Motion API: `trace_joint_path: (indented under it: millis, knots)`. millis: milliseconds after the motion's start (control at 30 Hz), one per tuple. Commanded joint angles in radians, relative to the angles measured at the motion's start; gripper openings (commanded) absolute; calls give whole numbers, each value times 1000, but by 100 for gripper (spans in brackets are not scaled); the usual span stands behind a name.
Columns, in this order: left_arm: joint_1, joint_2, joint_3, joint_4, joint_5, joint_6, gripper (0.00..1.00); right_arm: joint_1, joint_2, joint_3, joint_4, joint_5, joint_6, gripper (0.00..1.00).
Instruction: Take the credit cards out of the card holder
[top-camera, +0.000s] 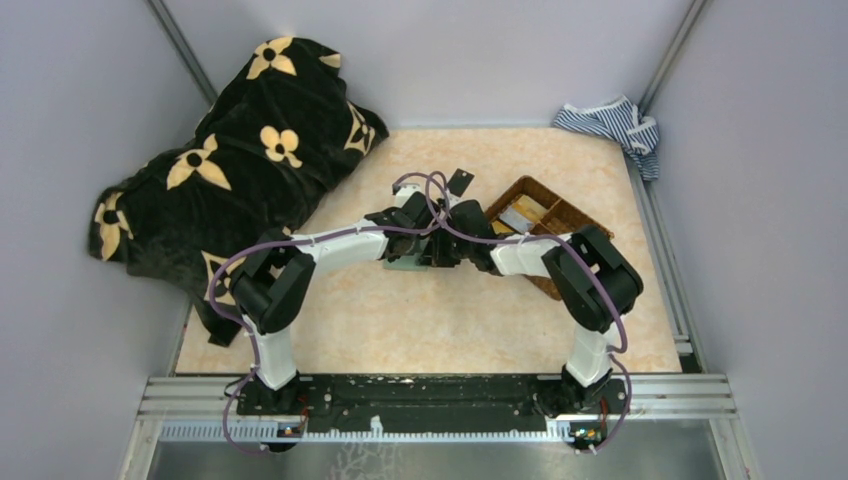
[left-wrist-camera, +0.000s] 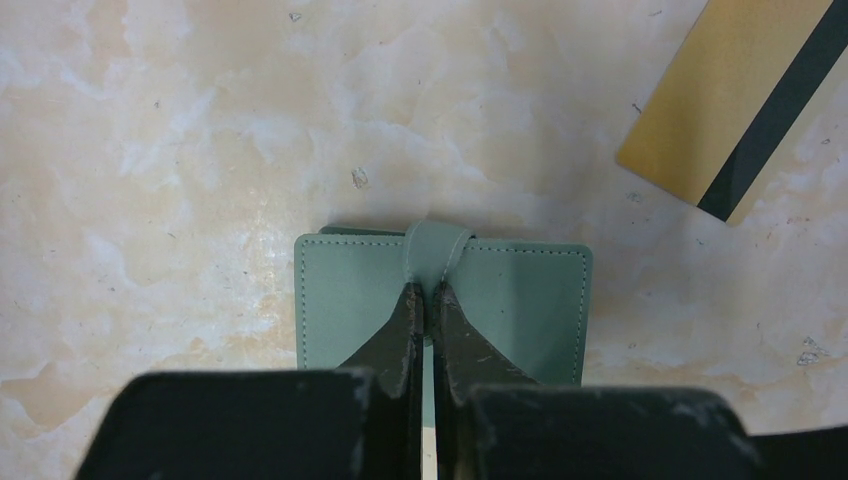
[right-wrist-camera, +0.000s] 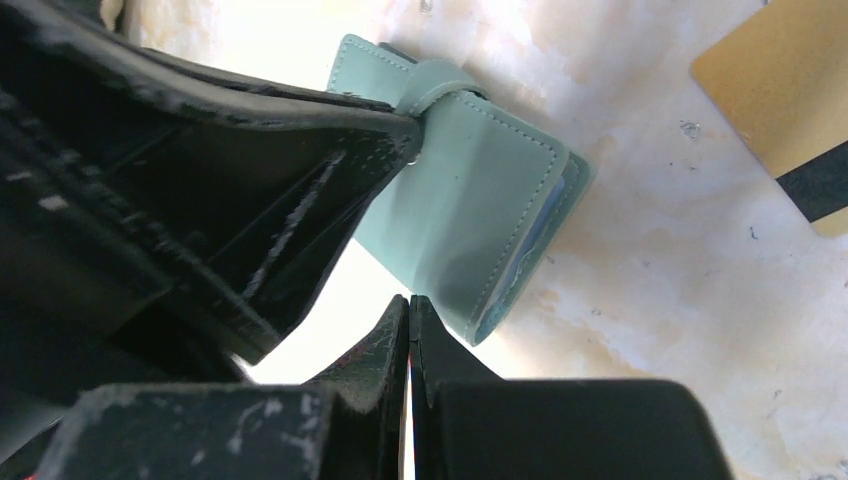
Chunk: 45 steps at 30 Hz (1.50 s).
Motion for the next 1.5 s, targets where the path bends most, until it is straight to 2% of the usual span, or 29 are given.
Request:
trace_joint_path:
  millis: [0, 667, 1233, 1467]
  knots:
    - [-8, 22, -33, -34, 63, -18, 0, 6, 51, 32, 45, 3, 18, 0]
    - [10, -8, 33, -71, -50, 86, 0, 0, 112, -44, 76, 56, 62, 0]
    - [41, 69, 154, -72, -226, 327, 0, -11, 96, -91, 95, 46, 67, 0]
    - [138, 177, 141, -56, -207, 334, 0, -23, -12, -130, 136, -21, 61, 0]
